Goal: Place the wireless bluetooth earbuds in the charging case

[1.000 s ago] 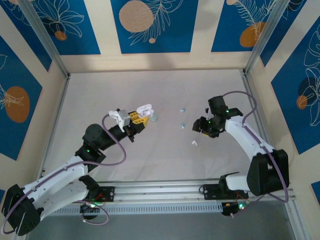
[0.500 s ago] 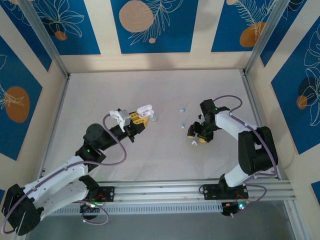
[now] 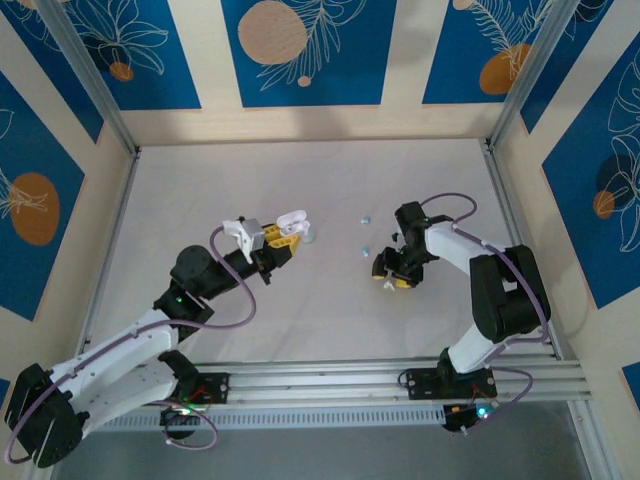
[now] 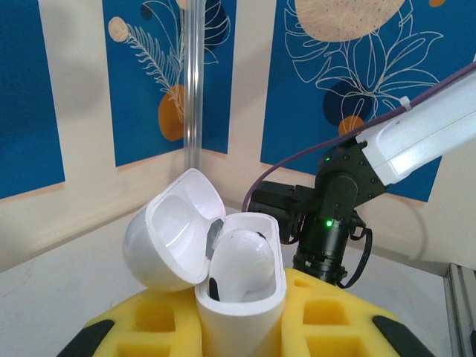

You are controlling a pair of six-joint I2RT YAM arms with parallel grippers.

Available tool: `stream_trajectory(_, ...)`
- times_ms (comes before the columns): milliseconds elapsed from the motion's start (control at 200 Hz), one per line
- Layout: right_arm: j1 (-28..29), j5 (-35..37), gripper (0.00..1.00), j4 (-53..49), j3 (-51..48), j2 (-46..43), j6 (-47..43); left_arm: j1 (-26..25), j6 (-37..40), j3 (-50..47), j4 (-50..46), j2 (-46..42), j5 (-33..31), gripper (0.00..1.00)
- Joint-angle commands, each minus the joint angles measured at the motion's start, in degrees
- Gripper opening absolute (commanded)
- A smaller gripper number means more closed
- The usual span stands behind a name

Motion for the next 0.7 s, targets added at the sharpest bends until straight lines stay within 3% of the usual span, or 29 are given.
stream_trajectory(0, 0.66, -0.40, 0.60, 0.00, -0.96, 1.19, 0.18, -0.54, -0.55, 2.65, 1.08, 0.02, 1.01, 0.17)
stream_trajectory(370, 5.02, 0.33, 0.58, -2.48, 0.03, 0.81, 2.73, -0.56, -0.68, 2.92, 0.81, 0.11, 0.67, 0.18)
stream_trajectory(695, 6.70, 9.71, 0.59, -7.21, 4.42, 2.10, 3.81, -0.51, -0.60, 2.94, 0.95, 0.41, 0.67, 0.18)
